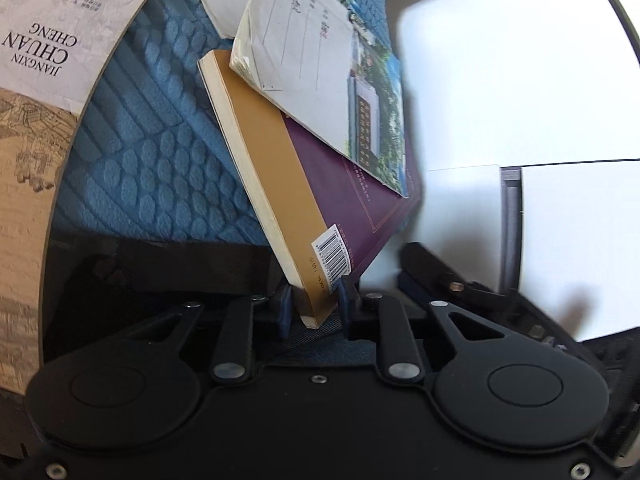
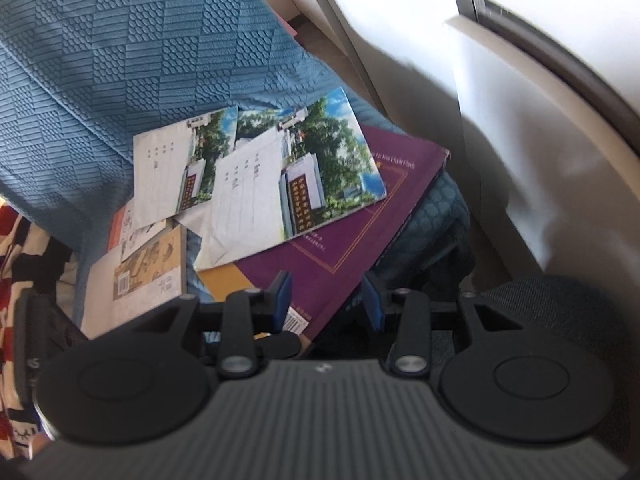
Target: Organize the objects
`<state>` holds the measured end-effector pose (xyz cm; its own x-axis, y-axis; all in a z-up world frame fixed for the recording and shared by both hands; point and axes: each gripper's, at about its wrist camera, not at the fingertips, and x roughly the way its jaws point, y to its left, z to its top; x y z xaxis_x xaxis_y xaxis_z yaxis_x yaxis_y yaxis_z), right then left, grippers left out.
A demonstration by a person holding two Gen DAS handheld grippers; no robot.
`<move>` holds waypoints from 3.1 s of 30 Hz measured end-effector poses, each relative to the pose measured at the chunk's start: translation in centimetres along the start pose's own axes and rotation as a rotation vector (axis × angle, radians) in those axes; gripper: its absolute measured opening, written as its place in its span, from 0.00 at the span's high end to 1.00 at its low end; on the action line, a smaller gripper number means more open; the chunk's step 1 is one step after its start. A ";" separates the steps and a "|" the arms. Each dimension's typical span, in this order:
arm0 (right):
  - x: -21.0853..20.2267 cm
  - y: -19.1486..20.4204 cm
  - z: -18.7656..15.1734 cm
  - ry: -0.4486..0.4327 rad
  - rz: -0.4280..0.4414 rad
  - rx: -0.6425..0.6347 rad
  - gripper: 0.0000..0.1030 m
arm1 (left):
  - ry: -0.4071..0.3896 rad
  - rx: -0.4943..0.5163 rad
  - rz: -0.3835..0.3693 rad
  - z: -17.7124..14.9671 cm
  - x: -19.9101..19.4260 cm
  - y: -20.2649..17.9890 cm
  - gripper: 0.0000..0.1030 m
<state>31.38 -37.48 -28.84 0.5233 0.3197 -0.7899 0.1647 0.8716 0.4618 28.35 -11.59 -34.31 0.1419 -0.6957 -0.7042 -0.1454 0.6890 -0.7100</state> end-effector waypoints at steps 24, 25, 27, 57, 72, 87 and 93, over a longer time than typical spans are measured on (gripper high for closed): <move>3.6 -1.8 -0.3 -0.008 0.190 0.337 0.77 | -0.032 -0.058 -0.130 1.8 -4.5 1.0 0.75; 3.4 -1.6 -0.2 -0.018 0.190 0.326 0.79 | -0.032 -0.056 -0.140 2.0 -4.5 0.9 0.74; 3.1 -1.4 0.1 -0.029 0.194 0.318 0.81 | -0.030 -0.042 -0.147 2.4 -4.7 0.9 0.70; -4.4 -2.9 -1.8 0.011 0.125 0.170 0.87 | 0.065 0.000 0.047 1.5 -2.1 4.2 0.46; -4.7 -3.6 -2.4 0.001 0.040 0.085 0.87 | 0.144 -0.019 -0.095 1.8 2.6 4.8 0.30; -4.3 -2.9 -2.7 -0.022 -0.064 -0.030 0.85 | 0.149 0.125 -0.093 1.8 2.1 0.8 0.69; -4.9 -1.6 -2.7 -0.067 -0.099 -0.099 0.84 | 0.080 0.203 -0.053 1.2 -1.3 -1.0 0.81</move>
<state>26.24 -39.39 -26.76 0.5636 0.2080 -0.7995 0.1363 0.9311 0.3383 29.50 -11.14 -32.69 0.0649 -0.7406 -0.6688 0.0615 0.6720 -0.7380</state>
